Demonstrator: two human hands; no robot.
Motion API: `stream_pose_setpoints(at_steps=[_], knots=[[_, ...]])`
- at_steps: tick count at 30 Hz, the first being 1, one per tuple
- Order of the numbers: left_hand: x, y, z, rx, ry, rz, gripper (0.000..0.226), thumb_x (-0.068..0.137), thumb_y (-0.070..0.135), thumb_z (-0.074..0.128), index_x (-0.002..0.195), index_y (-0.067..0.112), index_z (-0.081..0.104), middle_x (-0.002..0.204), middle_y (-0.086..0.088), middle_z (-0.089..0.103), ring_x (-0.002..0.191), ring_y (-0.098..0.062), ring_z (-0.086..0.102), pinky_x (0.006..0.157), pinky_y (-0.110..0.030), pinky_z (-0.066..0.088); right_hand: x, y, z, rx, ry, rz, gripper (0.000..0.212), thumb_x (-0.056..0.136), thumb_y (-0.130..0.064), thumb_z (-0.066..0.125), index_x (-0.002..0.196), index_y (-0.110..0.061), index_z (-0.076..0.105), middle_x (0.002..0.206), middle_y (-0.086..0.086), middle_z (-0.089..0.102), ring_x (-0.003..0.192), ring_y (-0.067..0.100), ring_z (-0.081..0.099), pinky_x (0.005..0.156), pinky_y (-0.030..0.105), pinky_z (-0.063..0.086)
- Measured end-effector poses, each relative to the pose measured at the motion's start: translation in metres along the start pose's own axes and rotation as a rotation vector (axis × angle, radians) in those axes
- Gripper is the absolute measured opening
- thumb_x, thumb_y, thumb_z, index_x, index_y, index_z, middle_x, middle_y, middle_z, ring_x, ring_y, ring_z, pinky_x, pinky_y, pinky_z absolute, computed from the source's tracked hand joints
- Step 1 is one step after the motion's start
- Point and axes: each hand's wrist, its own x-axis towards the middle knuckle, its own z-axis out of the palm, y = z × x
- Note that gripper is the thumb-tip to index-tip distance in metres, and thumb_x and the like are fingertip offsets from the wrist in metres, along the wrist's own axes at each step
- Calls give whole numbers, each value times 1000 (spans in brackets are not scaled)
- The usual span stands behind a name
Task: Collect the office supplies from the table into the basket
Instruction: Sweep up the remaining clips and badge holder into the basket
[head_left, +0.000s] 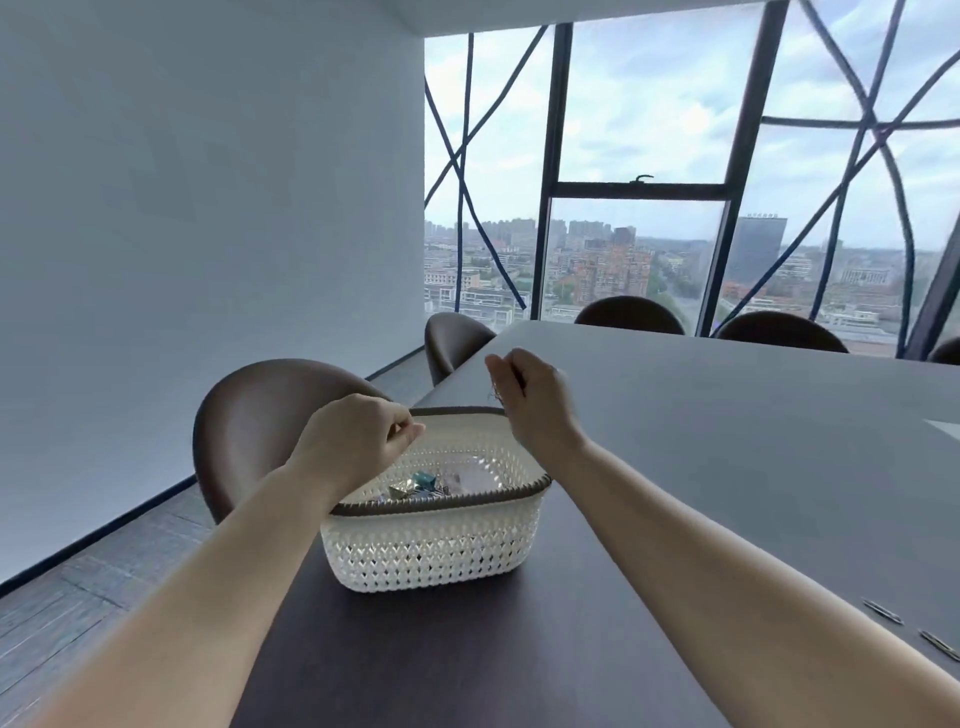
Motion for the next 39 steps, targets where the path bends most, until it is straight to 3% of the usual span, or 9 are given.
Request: stream_pose_setpoints(at_steps=[2,6,11,15,22,28,32,36,39], knots=[[-5,-1,-2,4,-5,-16,32,92,41,48,87,17,70,75,2,68,70,-16,60,66,-31,52,7,2,13,-57,-130,8,33,91,-29,53,63,-12,47,61,12,55,55,23,47,52,28,32],[-16,-4,-6,14,34,-33,25,91,34,46,96,22,68,93,6,69,84,-16,63,63,-24,41,5,9,18,-306,-431,3,32,92,-35,51,64,-20,47,77,0,52,70,19,50,63,28,37],[-22,-4,-12,15,64,-46,22,90,31,47,101,25,66,97,9,68,85,-14,63,63,-23,36,-3,5,15,-461,-371,-45,47,91,-43,48,51,-23,35,62,-1,49,58,17,47,50,26,34],[-23,4,-13,21,51,-37,23,91,32,48,103,24,65,96,8,67,83,-13,62,63,-22,36,-2,-2,11,-426,-346,15,54,97,-43,30,49,-18,32,50,-3,39,47,13,38,49,28,29],[-31,6,-10,28,-13,-111,24,91,34,48,102,24,65,96,6,68,87,-15,62,68,-24,41,-4,-1,13,-322,-480,72,21,95,-31,29,85,-15,38,84,7,50,75,25,46,67,34,37],[-29,12,-11,60,-8,-91,23,91,34,48,95,22,67,92,6,69,81,-15,62,62,-23,36,-17,2,-6,-376,-313,-32,20,95,-26,40,97,-12,54,83,11,68,70,30,60,59,32,46],[-17,43,-1,5,88,10,23,89,33,48,88,20,67,85,7,69,74,-16,64,60,-24,42,-37,14,-53,-373,-216,-19,15,91,-25,47,93,-16,58,69,-1,61,62,23,56,58,29,44],[-4,122,32,-38,217,234,26,76,35,43,65,21,62,60,7,63,49,-14,60,42,-20,39,-86,60,-129,-478,-125,119,9,88,-22,51,87,-16,58,61,-5,53,58,21,50,59,32,44],[4,191,72,-145,145,383,24,74,33,44,61,22,60,56,6,60,47,-14,59,42,-19,41,-135,102,-198,-626,-69,288,8,87,-22,54,87,-17,60,59,-9,51,61,19,52,61,31,45]])
